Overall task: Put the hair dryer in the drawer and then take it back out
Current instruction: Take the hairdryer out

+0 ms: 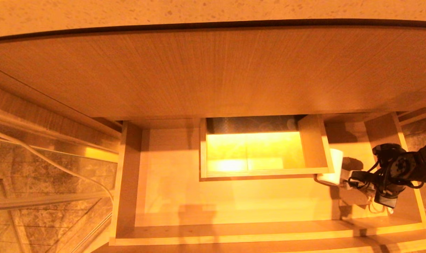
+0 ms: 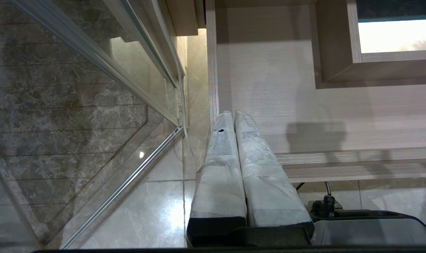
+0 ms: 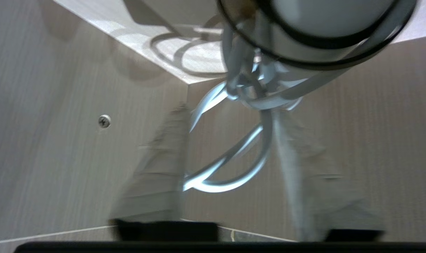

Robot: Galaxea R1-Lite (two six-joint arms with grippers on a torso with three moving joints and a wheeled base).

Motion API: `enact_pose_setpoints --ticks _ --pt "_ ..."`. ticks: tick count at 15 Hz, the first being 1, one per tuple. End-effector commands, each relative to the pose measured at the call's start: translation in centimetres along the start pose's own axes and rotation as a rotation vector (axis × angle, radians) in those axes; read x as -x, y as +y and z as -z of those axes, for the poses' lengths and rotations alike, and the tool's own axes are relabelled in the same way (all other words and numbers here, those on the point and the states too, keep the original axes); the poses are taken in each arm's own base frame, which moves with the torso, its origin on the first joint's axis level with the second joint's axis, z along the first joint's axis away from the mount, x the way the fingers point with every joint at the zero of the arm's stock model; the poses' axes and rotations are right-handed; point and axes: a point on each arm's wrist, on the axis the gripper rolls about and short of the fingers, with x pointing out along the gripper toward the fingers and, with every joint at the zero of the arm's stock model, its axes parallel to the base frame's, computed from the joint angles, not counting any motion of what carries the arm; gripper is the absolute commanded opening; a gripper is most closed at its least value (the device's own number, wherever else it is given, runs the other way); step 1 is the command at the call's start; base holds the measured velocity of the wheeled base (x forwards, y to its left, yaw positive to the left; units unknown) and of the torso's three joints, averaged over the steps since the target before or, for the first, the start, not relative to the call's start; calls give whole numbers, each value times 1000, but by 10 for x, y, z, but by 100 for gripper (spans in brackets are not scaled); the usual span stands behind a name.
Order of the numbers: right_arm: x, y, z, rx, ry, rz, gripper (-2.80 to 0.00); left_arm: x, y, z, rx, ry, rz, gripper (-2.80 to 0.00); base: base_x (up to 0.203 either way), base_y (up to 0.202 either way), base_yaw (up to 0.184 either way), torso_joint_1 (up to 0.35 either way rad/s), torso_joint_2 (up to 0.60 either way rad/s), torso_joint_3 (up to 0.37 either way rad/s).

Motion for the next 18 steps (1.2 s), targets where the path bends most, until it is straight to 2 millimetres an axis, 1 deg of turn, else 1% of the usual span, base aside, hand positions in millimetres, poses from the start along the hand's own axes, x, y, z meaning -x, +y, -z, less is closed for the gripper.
enact_pose_setpoints --ticks 1,5,8,12,15,18 --pt "1 -2 0 5 0 10 -280 0 0 0 0 0 0 -280 0 0 0 0 0 0" --pt "17 -13 2 -12 -23 56 -280 0 0 0 0 0 0 -280 0 0 0 0 0 0" --pt "35 -24 7 -26 -39 103 -280 0 0 0 0 0 0 -280 0 0 0 0 0 0" --pt "59 -32 13 -34 -74 140 -280 0 0 0 0 0 0 -280 0 0 0 0 0 0" --pt "74 -34 19 -35 -79 163 -280 0 0 0 0 0 0 -280 0 0 0 0 0 0" --pt "88 -31 26 -40 -84 175 -280 0 0 0 0 0 0 -280 0 0 0 0 0 0"
